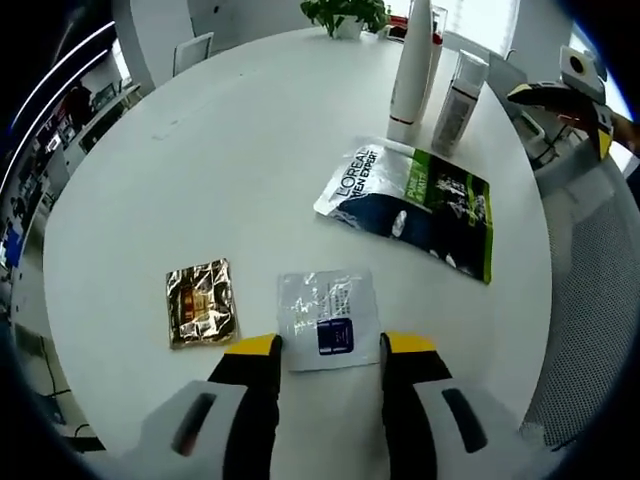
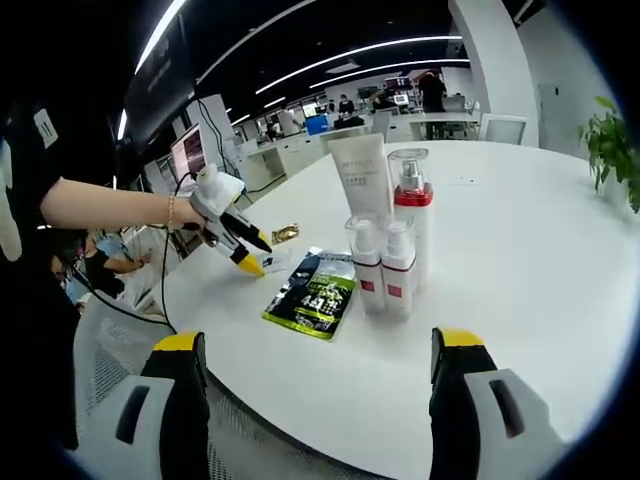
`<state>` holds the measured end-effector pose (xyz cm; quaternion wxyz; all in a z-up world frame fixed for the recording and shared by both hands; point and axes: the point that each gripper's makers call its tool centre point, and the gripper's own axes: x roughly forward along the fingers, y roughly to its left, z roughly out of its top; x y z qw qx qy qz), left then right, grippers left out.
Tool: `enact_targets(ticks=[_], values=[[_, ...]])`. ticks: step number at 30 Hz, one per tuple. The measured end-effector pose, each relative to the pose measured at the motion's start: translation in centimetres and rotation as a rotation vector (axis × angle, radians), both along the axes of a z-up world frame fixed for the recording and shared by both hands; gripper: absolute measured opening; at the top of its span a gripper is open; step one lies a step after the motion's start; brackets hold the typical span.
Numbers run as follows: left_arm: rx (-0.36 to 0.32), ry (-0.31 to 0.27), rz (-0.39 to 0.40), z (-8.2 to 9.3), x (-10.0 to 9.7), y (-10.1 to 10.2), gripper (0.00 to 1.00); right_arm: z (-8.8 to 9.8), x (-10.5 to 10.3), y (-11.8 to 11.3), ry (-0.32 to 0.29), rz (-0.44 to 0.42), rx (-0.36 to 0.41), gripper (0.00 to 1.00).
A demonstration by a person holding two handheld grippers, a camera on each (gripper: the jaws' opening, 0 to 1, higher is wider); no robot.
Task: Arrange the skincare products in the storage area until every visible bottle or jar stands upright without overlapping.
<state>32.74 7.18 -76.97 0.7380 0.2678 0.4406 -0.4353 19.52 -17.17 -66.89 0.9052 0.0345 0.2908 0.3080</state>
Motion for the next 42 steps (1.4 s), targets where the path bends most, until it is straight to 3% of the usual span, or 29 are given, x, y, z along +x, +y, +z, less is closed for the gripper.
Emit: enact_targets(ticks=[15, 27, 42], values=[[0.013, -0.031, -0.043, 0.9, -0.7, -0.1, 0.38, 0.0, -0.1, 0.3, 0.000, 0.014, 0.001, 0.93], [-0.024, -0.095, -0.132, 3.7, -3.0, -1.9, 0.38, 0.2, -0.6, 1.4, 0.004, 0.076, 0.012, 0.92], [-0.033, -0.145, -0.247, 6.9, -6.4, -4.3, 0.38, 0.3, -1.2, 2.7, 0.016, 0.147, 0.036, 0.80]])
